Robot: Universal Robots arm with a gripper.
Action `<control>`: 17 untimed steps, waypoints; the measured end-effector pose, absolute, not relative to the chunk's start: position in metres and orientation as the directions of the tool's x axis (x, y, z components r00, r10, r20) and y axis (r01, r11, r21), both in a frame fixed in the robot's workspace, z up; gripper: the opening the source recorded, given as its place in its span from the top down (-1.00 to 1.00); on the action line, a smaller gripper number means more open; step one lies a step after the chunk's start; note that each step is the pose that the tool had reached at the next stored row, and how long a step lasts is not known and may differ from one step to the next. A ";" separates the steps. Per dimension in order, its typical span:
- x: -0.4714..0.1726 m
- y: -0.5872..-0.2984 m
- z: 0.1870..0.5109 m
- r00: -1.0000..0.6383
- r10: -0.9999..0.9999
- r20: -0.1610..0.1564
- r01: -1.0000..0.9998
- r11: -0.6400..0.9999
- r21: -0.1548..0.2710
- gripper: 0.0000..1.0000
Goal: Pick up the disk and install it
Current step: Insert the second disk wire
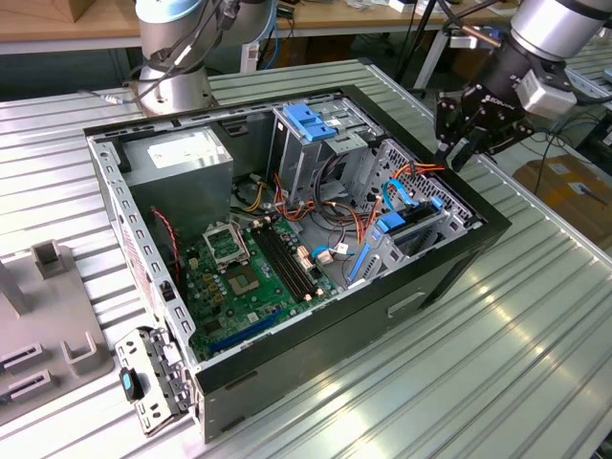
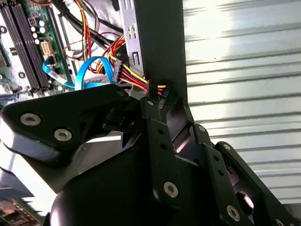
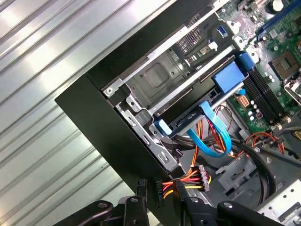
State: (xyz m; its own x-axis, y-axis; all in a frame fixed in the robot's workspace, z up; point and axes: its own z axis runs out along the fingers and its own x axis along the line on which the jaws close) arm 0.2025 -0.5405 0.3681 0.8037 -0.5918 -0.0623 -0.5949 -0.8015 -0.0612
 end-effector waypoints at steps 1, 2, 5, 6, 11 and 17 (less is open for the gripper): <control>0.202 -0.540 0.367 0.824 -0.563 -0.062 -0.566 -0.822 -0.061 0.29; 0.202 -0.540 0.367 0.837 -0.544 -0.062 -0.547 -0.835 -0.061 0.29; 0.202 -0.540 0.367 0.843 -0.535 -0.062 -0.538 -0.841 -0.060 0.29; 0.202 -0.540 0.367 0.843 -0.535 -0.062 -0.538 -0.841 -0.060 0.29; 0.203 -0.539 0.367 0.853 -0.519 -0.060 -0.522 -0.851 -0.061 0.29; 0.203 -0.539 0.367 0.857 -0.512 -0.058 -0.515 -0.855 -0.062 0.32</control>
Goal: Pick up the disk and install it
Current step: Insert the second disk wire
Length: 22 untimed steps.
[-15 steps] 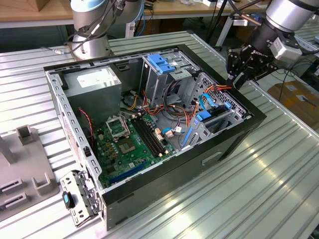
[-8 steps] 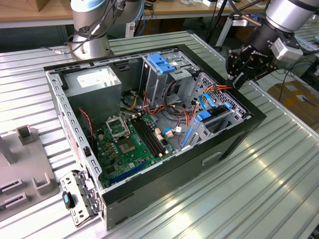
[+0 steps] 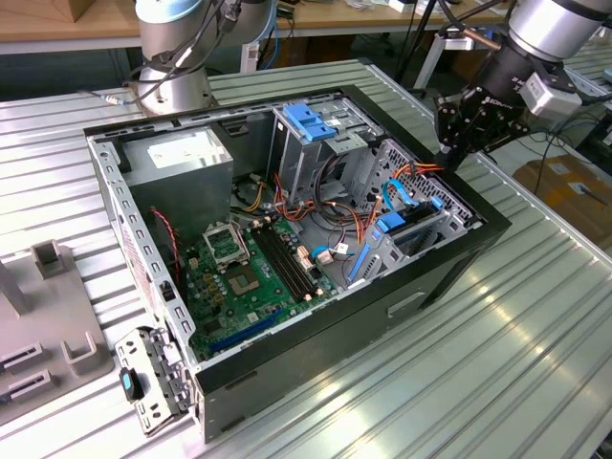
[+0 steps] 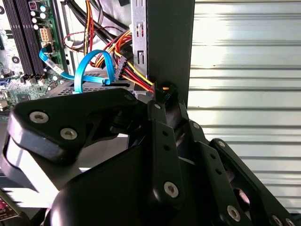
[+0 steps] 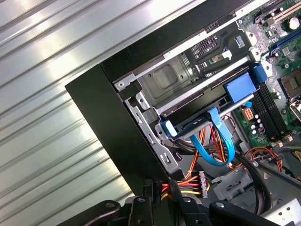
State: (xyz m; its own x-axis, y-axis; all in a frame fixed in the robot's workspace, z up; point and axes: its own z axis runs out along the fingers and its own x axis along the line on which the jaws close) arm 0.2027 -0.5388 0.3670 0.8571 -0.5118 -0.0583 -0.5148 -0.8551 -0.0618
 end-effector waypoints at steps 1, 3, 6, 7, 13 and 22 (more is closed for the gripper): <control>0.203 -0.539 0.367 0.857 -0.512 -0.058 -0.515 -0.855 -0.062 0.47; 0.203 -0.539 0.367 0.857 -0.512 -0.058 -0.515 -0.855 -0.062 0.47; 0.204 -0.539 0.367 0.857 -0.512 -0.058 -0.515 -0.855 -0.062 0.47; 0.204 -0.539 0.367 0.857 -0.512 -0.058 -0.515 -0.855 -0.062 0.47; 0.204 -0.539 0.367 0.857 -0.512 -0.058 -0.515 -0.855 -0.062 0.50; 0.205 -0.539 0.367 0.857 -0.512 -0.058 -0.515 -0.855 -0.062 0.67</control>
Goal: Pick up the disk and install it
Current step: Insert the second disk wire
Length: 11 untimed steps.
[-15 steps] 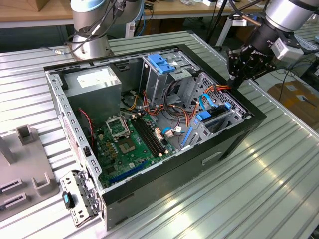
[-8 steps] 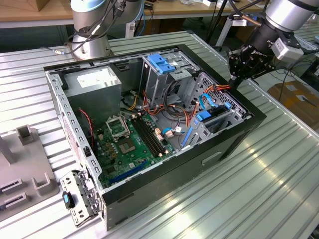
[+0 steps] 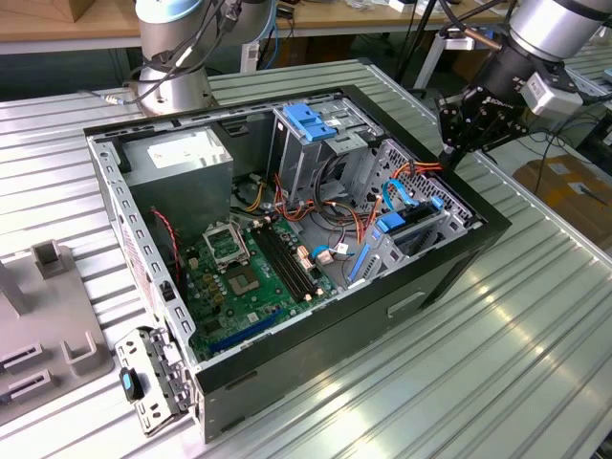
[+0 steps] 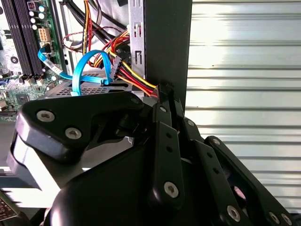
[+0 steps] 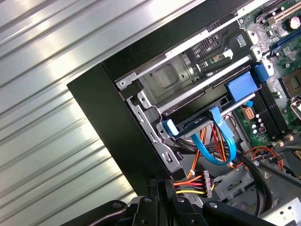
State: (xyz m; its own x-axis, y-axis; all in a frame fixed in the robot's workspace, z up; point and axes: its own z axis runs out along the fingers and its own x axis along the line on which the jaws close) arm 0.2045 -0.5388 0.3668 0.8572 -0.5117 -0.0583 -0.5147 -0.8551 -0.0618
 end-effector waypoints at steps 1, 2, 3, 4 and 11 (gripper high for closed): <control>0.205 -0.539 0.367 0.857 -0.512 -0.058 -0.515 -0.855 -0.062 0.67; 0.205 -0.539 0.367 0.857 -0.512 -0.058 -0.515 -0.855 -0.062 0.67; 0.205 -0.539 0.367 0.857 -0.512 -0.058 -0.515 -0.855 -0.062 0.67; 0.205 -0.539 0.367 0.857 -0.512 -0.058 -0.515 -0.855 -0.062 0.67; 0.205 -0.539 0.378 0.857 -0.512 -0.058 -0.515 -0.855 -0.062 0.67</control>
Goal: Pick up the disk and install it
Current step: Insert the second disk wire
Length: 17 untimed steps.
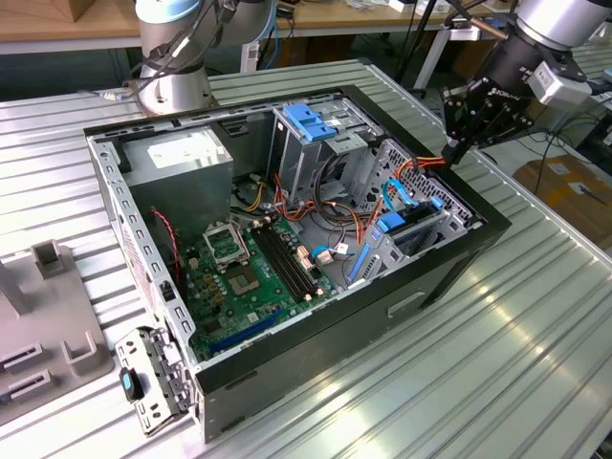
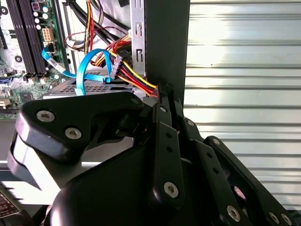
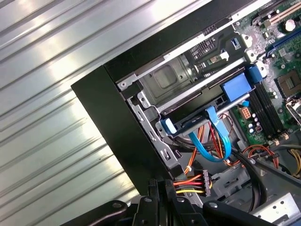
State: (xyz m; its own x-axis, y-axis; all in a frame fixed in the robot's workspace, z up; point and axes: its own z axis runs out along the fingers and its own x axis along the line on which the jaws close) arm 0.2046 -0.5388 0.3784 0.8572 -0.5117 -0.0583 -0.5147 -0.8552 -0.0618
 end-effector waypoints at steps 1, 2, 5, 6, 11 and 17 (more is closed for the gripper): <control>0.205 -0.539 0.378 0.857 -0.512 -0.058 -0.515 -0.855 -0.062 0.67; 0.205 -0.539 0.378 0.857 -0.512 -0.058 -0.515 -0.855 -0.062 0.67; 0.203 -0.539 0.379 0.857 -0.512 -0.058 -0.515 -0.855 -0.062 0.67; 0.199 -0.539 0.378 0.857 -0.512 -0.056 -0.514 -0.855 -0.063 0.67; 0.181 -0.539 0.378 0.858 -0.512 -0.048 -0.514 -0.855 -0.068 0.67; 0.166 -0.539 0.378 0.858 -0.512 -0.044 -0.514 -0.855 -0.071 0.67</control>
